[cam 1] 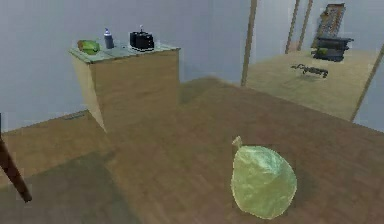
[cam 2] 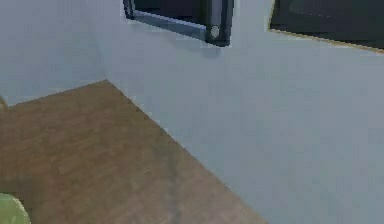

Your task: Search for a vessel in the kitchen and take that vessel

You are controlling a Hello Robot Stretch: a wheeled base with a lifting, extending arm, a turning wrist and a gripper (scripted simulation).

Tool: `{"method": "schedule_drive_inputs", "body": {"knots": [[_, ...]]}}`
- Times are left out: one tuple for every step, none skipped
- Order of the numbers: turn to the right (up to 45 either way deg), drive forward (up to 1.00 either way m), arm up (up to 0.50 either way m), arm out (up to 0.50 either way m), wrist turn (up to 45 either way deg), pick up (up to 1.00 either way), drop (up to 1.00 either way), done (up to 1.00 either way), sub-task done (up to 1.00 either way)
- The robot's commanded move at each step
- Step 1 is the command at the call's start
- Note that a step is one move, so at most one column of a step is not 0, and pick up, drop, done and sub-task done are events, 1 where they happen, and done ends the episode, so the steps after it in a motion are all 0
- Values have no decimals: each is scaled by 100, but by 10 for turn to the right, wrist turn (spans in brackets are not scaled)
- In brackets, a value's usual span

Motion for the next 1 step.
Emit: {"method": "schedule_drive_inputs", "body": {"knots": [[-390, 0, 0, 0, 0, 0, 0, 0, 0]]}}
